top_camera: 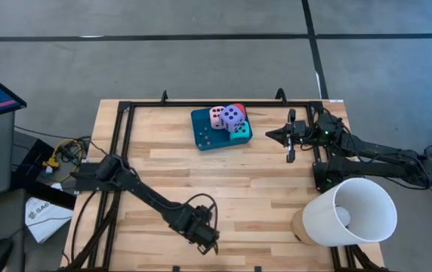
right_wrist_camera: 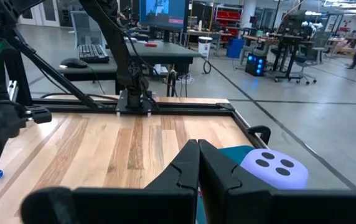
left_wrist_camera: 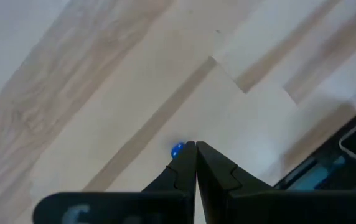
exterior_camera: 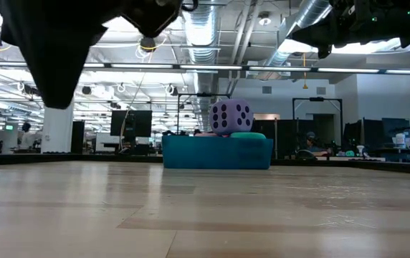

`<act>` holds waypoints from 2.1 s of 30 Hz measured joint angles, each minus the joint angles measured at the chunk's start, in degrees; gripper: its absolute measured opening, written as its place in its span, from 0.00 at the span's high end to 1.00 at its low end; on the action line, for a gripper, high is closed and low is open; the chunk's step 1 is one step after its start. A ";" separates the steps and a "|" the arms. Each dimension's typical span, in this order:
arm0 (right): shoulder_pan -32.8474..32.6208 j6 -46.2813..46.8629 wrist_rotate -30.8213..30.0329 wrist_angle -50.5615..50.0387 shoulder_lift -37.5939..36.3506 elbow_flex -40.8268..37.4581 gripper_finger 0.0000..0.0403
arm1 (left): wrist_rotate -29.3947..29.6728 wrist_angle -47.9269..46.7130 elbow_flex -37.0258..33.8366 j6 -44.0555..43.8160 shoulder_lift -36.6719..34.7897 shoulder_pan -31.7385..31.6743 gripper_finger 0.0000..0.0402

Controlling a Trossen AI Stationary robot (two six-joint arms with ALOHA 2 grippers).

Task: Pick & Place Dice
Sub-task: Put the small blue dice into the blue bin

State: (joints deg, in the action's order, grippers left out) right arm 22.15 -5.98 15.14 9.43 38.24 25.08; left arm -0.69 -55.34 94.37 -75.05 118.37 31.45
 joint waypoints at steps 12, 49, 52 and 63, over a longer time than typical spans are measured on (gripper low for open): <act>-0.01 0.01 0.00 -0.01 0.00 0.00 1.00 | -11.66 19.61 -10.59 5.64 0.00 1.59 1.00; -0.02 0.00 0.00 0.01 0.00 0.00 1.00 | -11.70 24.44 -16.94 7.49 -0.20 1.61 1.00; -0.01 0.00 0.00 0.02 0.00 0.00 1.00 | -11.41 24.17 -16.94 7.52 -0.22 1.61 1.00; -0.01 0.00 0.00 0.02 0.00 0.00 1.00 | -5.71 17.60 -17.05 8.79 -1.81 1.61 1.00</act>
State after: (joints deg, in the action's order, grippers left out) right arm 22.14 -5.98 15.14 9.45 38.24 25.08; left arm -6.40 -37.74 77.32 -66.26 116.55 33.06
